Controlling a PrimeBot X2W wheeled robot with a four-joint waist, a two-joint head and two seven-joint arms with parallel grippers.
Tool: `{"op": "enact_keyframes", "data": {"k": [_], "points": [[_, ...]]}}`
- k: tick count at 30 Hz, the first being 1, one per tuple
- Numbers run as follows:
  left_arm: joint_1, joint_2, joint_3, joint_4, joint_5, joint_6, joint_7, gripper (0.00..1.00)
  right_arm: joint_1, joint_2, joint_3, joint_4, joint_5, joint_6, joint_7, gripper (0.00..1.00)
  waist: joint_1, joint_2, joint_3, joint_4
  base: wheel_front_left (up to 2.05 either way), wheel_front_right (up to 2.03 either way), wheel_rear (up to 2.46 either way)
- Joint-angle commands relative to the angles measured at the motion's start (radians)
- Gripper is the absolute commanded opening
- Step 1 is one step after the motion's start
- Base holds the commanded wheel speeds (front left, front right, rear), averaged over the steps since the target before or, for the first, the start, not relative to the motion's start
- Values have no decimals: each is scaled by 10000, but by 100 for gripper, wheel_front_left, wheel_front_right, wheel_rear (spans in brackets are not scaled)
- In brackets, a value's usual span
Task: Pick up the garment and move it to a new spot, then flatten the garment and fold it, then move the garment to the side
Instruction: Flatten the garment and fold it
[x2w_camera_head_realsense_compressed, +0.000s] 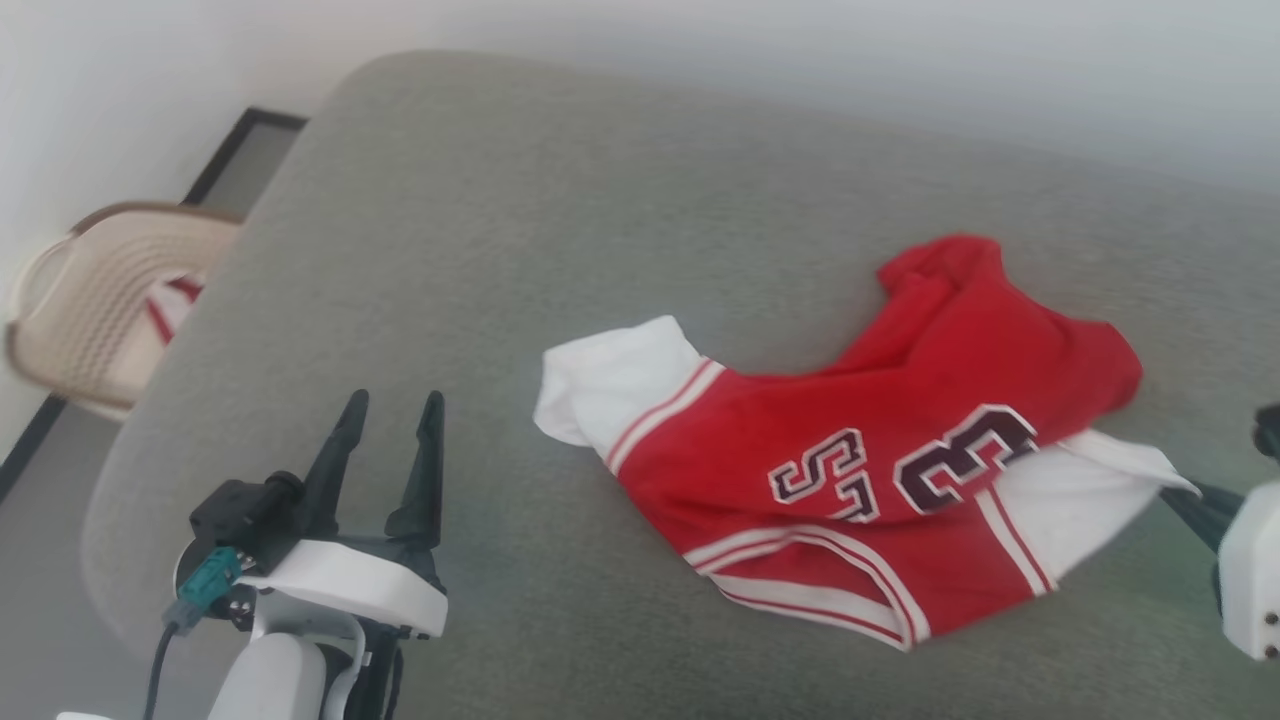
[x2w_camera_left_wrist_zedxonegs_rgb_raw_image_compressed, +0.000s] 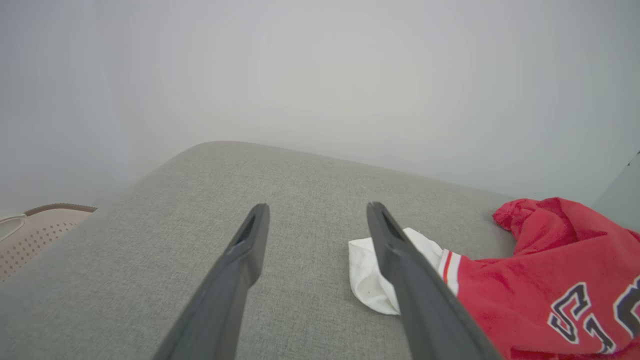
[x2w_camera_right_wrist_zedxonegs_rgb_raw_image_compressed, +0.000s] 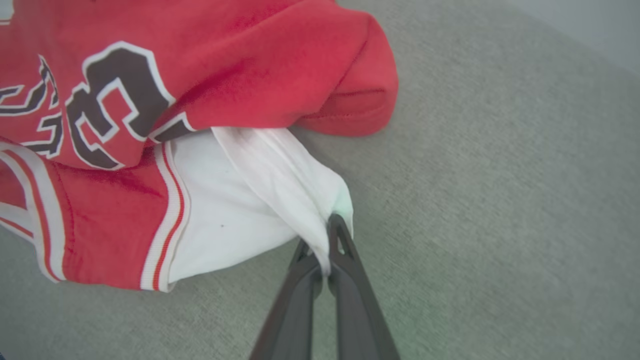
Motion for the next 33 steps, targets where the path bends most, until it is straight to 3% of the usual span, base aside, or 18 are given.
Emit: {"op": "enact_keyframes", "data": {"k": [1, 9, 16, 17, 18, 26, 33], "points": [[-87, 11, 43, 19, 4, -20, -46, 100, 95, 69, -62, 19, -74, -17, -51, 0, 0, -1, -131, -246, 0, 0, 0], [-104, 279, -20, 236, -14, -19, -24, 100, 656, 515, -539, 938, -107, -17, -103, 0, 0, -1, -442, -764, 0, 0, 0], [-2, 510, -236, 394, -245, -21, 112, 100, 41, 1081, 253, 2422, -75, -17, -414, 0, 0, -1, -737, -1001, 0, 0, 0], [24, 559, -267, 405, -320, -21, 129, 100, -77, 1159, 410, 2596, -113, -17, -493, 41, 0, -1, -792, -1040, 0, 0, 0], [48, 624, -304, 410, -349, -21, 180, 100, -191, 1181, 555, 2719, -147, -16, -608, 100, 0, -1, -848, -1081, 0, 0, 0], [192, 1327, -739, 157, -886, -19, 684, 100, -782, 1118, 1008, 2961, -137, -17, -1578, 100, 0, -1, -1282, -1684, 0, 0, 0], [43, 2041, -1441, -31, -1282, -20, 1765, 100, -673, 1280, 177, 2552, -551, -16, -3230, 100, 0, -1, -1298, -2298, 0, 0, 0]]}}
